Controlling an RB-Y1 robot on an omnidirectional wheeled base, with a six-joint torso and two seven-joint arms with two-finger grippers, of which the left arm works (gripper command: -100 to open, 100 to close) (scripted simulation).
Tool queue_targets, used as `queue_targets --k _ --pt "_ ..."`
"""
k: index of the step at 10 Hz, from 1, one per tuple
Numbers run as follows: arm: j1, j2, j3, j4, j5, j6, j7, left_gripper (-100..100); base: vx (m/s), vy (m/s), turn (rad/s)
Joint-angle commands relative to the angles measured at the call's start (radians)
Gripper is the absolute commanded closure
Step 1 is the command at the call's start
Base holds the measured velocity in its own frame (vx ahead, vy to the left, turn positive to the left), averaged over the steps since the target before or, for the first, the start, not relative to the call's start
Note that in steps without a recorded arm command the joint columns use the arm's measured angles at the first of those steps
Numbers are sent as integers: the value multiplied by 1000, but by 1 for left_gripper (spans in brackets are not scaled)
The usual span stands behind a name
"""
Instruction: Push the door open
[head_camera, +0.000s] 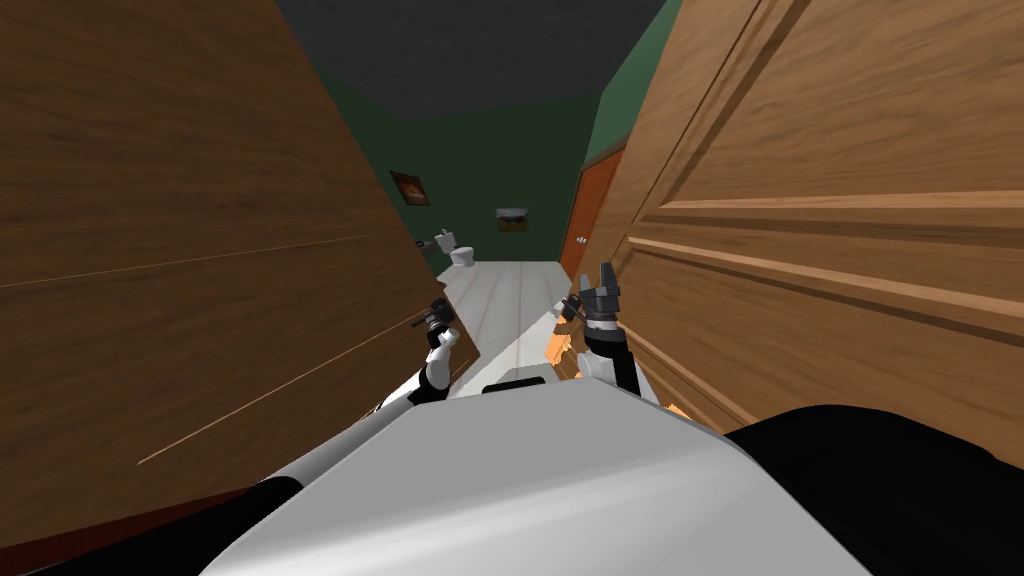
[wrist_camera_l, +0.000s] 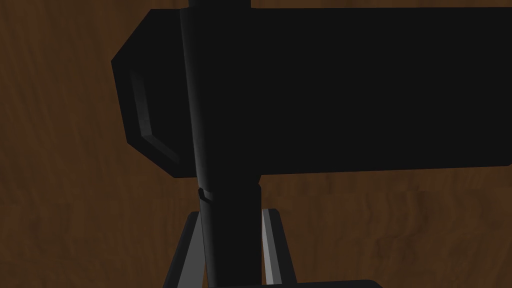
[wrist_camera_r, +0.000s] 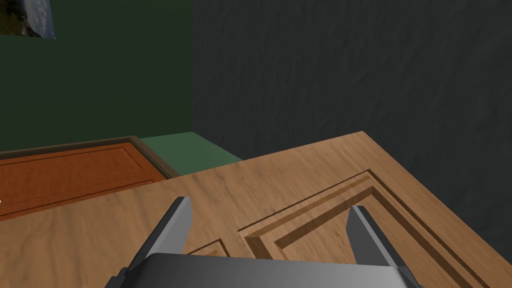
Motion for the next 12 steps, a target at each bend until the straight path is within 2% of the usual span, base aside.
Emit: queue_targets --k 1,3,7,8,10,11,12 --pt "-7 -1 39 -6 0 -23 -25 100 110 12 23" --pt "-8 -15 70 -16 0 -27 -48 100 159 16 48" --pt "-8 -15 70 -16 0 -27 -48 100 40 8 3" --pt "-10 -27 96 -24 0 -30 -67 100 69 17 14" --pt "-11 -44 128 -34 0 -34 -90 100 162 -6 46" --pt "-11 -51 139 -38 0 -35 -99 100 166 3 53" --pt "-5 -53 134 -35 1 -28 -95 100 66 8 33"
